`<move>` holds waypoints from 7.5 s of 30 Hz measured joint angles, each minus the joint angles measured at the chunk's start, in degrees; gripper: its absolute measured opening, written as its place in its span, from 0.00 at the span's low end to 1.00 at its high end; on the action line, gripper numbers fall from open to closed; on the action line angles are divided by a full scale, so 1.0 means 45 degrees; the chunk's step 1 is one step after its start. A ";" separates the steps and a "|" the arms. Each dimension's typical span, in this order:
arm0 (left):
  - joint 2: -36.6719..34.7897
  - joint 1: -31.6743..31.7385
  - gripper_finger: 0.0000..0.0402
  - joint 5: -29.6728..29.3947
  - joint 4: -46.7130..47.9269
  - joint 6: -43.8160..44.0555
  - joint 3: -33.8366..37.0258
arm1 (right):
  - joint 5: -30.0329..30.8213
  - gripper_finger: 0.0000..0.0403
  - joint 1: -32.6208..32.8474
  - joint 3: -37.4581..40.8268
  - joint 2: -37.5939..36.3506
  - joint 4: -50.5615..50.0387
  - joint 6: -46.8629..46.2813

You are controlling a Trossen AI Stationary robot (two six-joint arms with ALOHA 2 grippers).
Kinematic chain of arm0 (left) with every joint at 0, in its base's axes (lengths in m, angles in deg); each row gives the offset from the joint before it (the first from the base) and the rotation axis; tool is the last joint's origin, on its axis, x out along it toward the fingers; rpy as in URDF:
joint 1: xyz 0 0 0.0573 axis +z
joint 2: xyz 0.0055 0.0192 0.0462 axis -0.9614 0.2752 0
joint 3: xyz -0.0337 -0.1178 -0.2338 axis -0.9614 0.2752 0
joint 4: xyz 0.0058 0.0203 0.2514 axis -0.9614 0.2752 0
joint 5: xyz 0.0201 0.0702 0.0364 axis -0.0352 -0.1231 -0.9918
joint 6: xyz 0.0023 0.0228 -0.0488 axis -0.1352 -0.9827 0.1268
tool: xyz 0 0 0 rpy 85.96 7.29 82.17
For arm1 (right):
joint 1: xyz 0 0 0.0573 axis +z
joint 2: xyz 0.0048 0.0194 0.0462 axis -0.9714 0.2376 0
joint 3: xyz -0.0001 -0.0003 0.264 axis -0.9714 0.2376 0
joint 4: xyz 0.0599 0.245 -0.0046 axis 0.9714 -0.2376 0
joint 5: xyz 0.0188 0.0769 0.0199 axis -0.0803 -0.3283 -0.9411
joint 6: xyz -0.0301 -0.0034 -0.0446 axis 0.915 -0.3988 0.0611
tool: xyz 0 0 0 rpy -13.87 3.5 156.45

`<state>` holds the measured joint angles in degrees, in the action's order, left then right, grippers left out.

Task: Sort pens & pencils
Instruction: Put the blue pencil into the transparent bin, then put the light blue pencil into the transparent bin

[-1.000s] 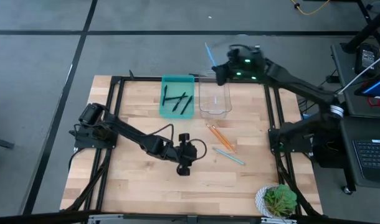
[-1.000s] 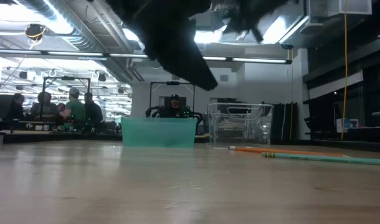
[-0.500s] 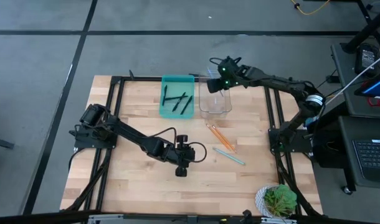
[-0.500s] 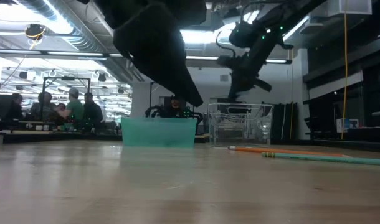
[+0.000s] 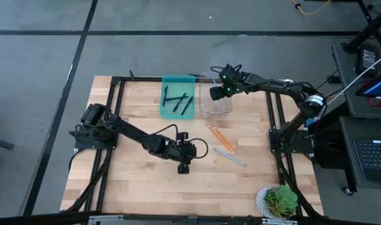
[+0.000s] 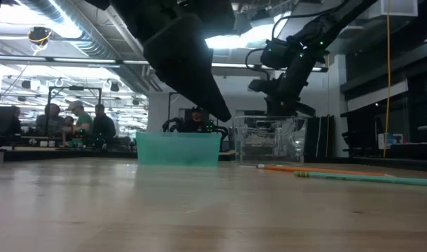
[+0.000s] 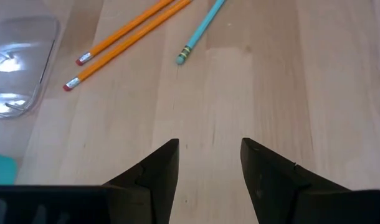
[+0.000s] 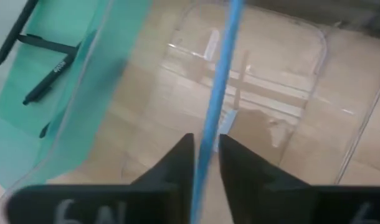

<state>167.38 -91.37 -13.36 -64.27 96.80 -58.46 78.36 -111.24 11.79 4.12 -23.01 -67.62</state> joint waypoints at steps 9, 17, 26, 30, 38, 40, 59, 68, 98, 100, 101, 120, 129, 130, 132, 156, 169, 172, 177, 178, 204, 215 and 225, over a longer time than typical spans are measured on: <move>-0.0005 0.0029 0.41 0.0035 -0.0024 0.0021 0.0000 | -0.0031 0.42 0.0002 0.0072 -0.0019 0.0278 0.0810; -0.0010 0.0029 0.41 0.0277 -0.0032 0.0169 0.0000 | -0.1983 0.47 0.0000 -0.1725 -0.1309 -0.0467 0.3020; -0.0010 0.0242 0.41 0.0723 -0.1272 0.0360 0.0000 | -0.2579 0.44 0.0106 -0.3638 -0.4880 -0.4675 0.4803; 0.0157 0.0907 0.41 0.2688 -0.2752 0.0252 -0.0029 | -0.3181 0.44 0.0404 -0.3516 -0.6464 -0.5925 0.5458; 0.0193 0.2044 0.41 0.3854 -0.3933 -0.0834 -0.0017 | -0.3225 0.44 0.1260 -0.3501 -0.9007 -0.7797 0.5714; 0.0517 0.2211 0.41 0.4280 -0.4571 -0.1200 -0.0152 | -0.3225 0.44 0.1487 -0.3496 -0.9577 -0.8173 0.5686; 0.4922 0.2978 0.41 0.5810 -0.0407 -0.2795 -0.5417 | -0.2867 0.44 0.2263 -0.3127 -1.1497 -0.9367 0.6100; 0.5493 0.2961 0.41 0.4676 -0.0292 -0.3149 -0.5577 | -0.2846 0.44 0.2263 -0.3127 -1.1458 -0.9520 0.6302; 0.5819 0.3096 0.09 0.5006 0.0435 -0.4077 -0.5639 | -0.2856 0.44 0.2263 -0.3127 -1.1448 -0.9734 0.6015; 0.5819 0.3099 0.04 0.5007 0.0478 -0.3835 -0.5639 | -0.2856 0.44 0.2263 -0.3127 -1.1448 -0.9734 0.6015; 0.5819 0.3099 0.03 0.5009 0.0486 -0.3628 -0.5634 | -0.2856 0.44 0.2263 -0.3127 -1.1448 -0.9734 0.6010; 0.5552 0.2946 0.01 0.4896 0.1766 -0.3095 -0.6547 | -0.3441 0.44 0.2259 -0.3127 -1.1425 -0.9963 0.6236; 0.5512 0.2910 0.02 0.4872 0.1768 -0.3093 -0.6649 | -0.4656 0.44 0.2336 -0.0925 -1.1346 -1.0594 0.6647; 0.5503 0.2910 0.02 0.4872 0.1772 -0.3093 -0.6649 | -0.4664 0.44 0.2341 -0.0313 -1.1350 -1.0443 0.6647; 0.5503 0.2910 0.02 0.4872 0.1773 -0.3088 -0.6650 | -0.4662 0.44 0.2346 0.0996 -1.1351 -0.9857 0.6612; 0.4819 0.2847 0.02 0.4495 0.2337 -0.2771 -0.6703 | -0.1690 0.41 0.8556 0.6675 -0.8561 -0.1820 0.4723; 0.4716 0.2813 0.02 0.4127 0.2365 -0.3006 -0.6698 | -0.1302 0.61 1.0137 0.6679 -0.6156 -0.0017 0.5068; 0.4716 0.2808 0.02 0.4071 0.2365 -0.3011 -0.6698 | -0.1292 0.65 1.0180 0.6679 -0.5779 0.0170 0.5073; 0.4716 0.2779 0.02 0.3984 0.2376 -0.3011 -0.6698 | -0.0558 0.65 1.0180 0.6679 -0.5327 0.0384 0.5071; 0.4716 0.2774 0.02 0.3975 0.2484 -0.3011 -0.6763 | -0.0494 0.65 1.0176 0.6679 -0.5229 0.0394 0.5068; 0.4716 0.2641 0.07 0.3538 0.3988 -0.2898 -0.7825 | -0.0365 0.04 1.0239 0.6611 -0.4600 0.0587 0.4317; 0.3824 0.2655 0.32 0.2834 0.5727 -0.2007 -0.7831 | -0.0805 0.04 1.0251 0.6587 -0.4609 0.0656 0.3675; 0.2209 0.2570 0.33 0.2133 0.8738 -0.0645 -0.7834 | 0.0222 0.04 0.9762 0.5379 -0.5195 -0.0508 0.3662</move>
<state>177.32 -79.81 -3.76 -24.95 93.90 -93.72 79.36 -67.31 35.99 -19.26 -25.29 -51.14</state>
